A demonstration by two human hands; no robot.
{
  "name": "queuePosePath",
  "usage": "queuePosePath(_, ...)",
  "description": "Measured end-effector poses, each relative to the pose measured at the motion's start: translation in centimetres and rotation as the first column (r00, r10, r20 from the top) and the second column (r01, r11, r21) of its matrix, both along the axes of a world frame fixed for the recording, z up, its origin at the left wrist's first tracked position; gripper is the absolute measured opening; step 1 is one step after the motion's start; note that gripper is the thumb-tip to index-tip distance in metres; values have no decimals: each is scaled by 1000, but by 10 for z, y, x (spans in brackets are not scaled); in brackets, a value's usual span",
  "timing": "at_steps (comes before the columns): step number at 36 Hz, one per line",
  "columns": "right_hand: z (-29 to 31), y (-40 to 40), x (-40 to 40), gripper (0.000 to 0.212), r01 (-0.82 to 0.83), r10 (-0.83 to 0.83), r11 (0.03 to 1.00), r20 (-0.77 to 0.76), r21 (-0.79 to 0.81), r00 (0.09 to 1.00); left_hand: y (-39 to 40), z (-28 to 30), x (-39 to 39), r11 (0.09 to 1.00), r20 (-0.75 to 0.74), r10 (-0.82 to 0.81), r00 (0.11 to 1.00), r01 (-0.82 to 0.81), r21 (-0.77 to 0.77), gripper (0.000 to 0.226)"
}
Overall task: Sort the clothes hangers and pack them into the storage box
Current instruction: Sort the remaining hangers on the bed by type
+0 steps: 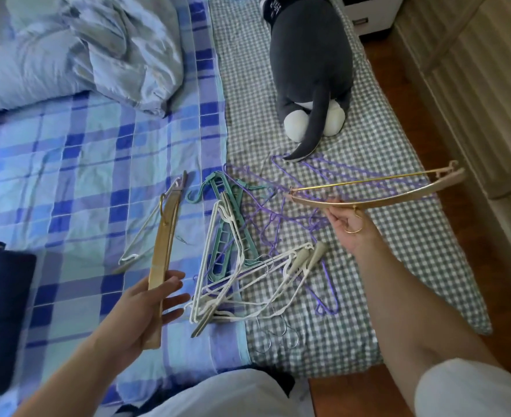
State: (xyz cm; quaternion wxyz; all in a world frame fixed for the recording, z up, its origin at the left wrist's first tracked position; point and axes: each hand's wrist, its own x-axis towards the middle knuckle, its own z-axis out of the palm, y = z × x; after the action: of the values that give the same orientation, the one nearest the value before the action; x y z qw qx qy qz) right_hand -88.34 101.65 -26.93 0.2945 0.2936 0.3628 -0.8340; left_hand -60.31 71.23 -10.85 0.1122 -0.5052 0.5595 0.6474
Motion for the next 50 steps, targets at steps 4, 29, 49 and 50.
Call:
queuePosePath(4, 10, -25, -22, 28, -53, 56, 996, -40, 74, 998, 0, -4, -3, 1000, 5, 16, 1000, -16, 5, 16)
queuePosePath(29, 167, -150, 81, 39, 121, 960, -33, -2, 992, 279, -43, 26, 27, 983, -187, 2, 982, -36, -180, 28)
queuePosePath(49, 194, -248, 144, 36, 114, 799, 317, -201, 941, -567, -90, 67, 89, 870, -333, -140, 932, 276, 408, 49)
queuePosePath(50, 190, -253, 148, 30, 128, 798, 298, -173, 946, -578, -95, 62, 95, 858, -326, -123, 937, 266, 439, 50)
